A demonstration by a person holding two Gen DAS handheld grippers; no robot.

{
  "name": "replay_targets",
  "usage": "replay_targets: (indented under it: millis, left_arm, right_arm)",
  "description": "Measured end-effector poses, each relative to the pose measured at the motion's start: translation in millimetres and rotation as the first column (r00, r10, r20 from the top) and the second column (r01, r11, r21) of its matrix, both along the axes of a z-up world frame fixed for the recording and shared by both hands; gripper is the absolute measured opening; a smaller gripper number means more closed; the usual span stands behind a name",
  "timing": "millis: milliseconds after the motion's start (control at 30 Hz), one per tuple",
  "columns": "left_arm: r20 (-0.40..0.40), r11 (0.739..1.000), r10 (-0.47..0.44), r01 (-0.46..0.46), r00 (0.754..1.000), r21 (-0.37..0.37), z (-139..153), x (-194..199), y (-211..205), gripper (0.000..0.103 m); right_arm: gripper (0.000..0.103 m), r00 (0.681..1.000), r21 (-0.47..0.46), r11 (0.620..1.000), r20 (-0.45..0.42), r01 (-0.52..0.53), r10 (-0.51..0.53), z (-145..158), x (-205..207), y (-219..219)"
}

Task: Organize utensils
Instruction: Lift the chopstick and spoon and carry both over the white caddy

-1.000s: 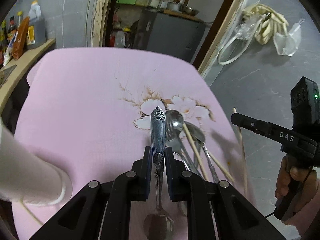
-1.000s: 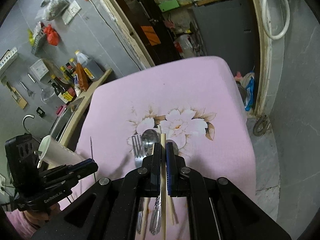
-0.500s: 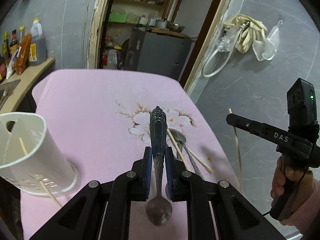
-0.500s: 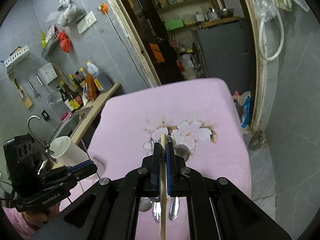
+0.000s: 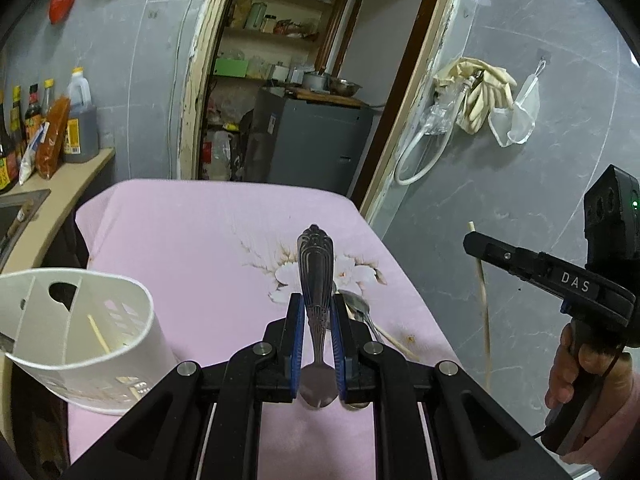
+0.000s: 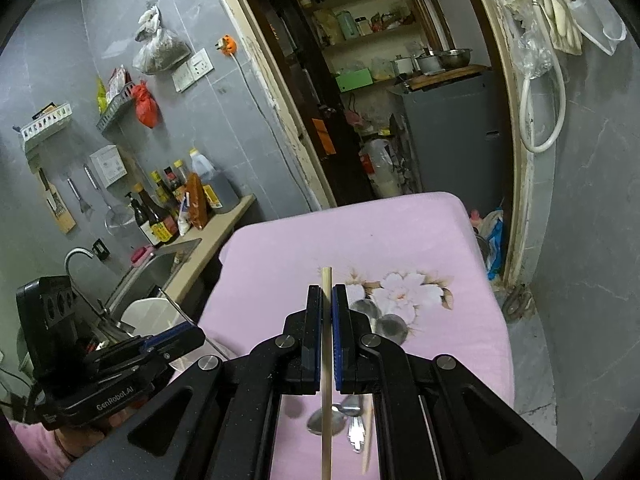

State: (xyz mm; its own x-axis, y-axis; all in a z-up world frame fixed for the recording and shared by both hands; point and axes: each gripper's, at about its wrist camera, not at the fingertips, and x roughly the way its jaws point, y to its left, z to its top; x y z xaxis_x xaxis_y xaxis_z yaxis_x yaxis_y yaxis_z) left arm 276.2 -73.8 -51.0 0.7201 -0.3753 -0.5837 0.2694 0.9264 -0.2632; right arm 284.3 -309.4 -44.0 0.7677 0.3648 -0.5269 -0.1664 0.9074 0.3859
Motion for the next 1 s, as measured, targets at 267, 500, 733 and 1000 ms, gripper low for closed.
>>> replay_targets:
  millis: [267, 500, 733, 1000]
  left_arm:
    - [0.04, 1.0, 0.017, -0.016, 0.999, -0.019, 25, -9, 20, 0.012]
    - [0.096, 0.997, 0.065, -0.061, 0.993, -0.043, 64, -14, 60, 0.012]
    - [0.156, 0.991, 0.132, -0.125, 0.979, -0.052, 103, -19, 110, 0.012]
    - [0.209, 0.977, 0.21, -0.21, 0.955, -0.02, 125, -29, 164, 0.012]
  right_arm:
    - [0.005, 0.994, 0.041, 0.999, 0.106, -0.035, 0.031, 34, 5, 30]
    - [0.005, 0.966, 0.11, 0.992, 0.258, -0.06, 0.03, 71, 13, 70]
    - [0.005, 0.921, 0.172, 0.982, 0.389, -0.077, 0.004, 103, 27, 122]
    - [0.005, 0.891, 0.199, 0.975, 0.453, -0.097, -0.004, 103, 44, 184]
